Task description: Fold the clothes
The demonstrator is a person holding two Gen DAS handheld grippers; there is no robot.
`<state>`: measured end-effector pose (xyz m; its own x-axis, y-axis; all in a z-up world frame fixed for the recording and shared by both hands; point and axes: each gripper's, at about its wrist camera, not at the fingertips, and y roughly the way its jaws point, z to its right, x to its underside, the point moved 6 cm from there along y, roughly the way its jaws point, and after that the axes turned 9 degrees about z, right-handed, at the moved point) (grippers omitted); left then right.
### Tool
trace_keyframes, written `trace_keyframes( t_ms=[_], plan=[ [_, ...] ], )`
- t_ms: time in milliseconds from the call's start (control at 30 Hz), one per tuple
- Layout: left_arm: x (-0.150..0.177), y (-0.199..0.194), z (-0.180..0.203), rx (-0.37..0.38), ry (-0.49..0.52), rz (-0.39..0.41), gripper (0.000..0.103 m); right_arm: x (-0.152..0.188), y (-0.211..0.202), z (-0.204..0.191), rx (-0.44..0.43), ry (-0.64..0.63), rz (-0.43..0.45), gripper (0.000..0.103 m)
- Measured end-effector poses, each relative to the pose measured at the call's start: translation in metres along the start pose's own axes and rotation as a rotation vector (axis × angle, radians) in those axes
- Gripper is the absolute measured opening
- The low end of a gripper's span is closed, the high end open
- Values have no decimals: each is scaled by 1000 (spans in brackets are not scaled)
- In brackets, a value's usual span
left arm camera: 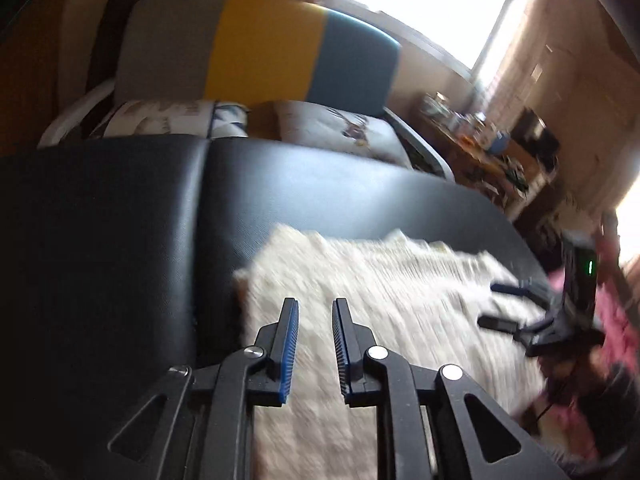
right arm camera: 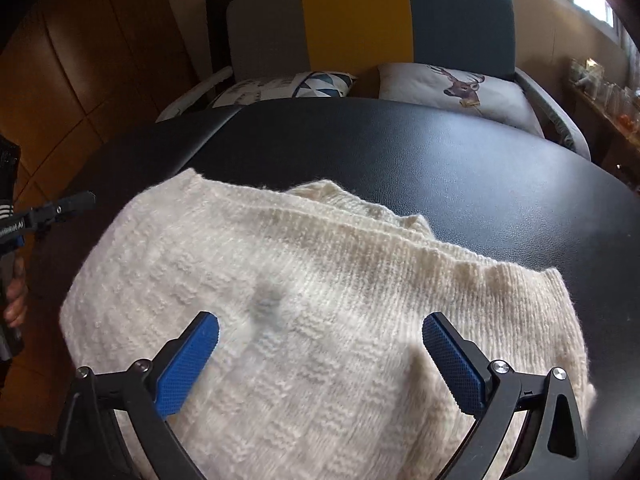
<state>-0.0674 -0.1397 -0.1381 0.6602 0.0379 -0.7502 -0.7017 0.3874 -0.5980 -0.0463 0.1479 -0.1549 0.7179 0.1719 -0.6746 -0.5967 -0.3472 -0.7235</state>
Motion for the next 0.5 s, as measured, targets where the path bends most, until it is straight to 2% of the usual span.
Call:
trace_keyframes(
  t_ms=[100, 200, 233, 300, 400, 500],
  plan=[
    [33, -1, 19, -54, 70, -42, 16, 9, -23, -6, -12, -6, 18, 103],
    [69, 8, 19, -167, 105, -87, 17, 34, -22, 4, 49, 23, -5, 103],
    [73, 5, 20, -182, 96, -58, 17, 43, -22, 8, 70, 33, -13, 103],
    [77, 5, 20, -207, 54, -53, 17, 58, -21, 14, 108, 44, -22, 103],
    [79, 6, 25, -273, 61, -54, 18, 66, -22, 10, 131, -37, 40, 103],
    [82, 9, 33, -319, 50, -55, 18, 63, -19, 14, 125, -29, 57, 103]
  ],
)
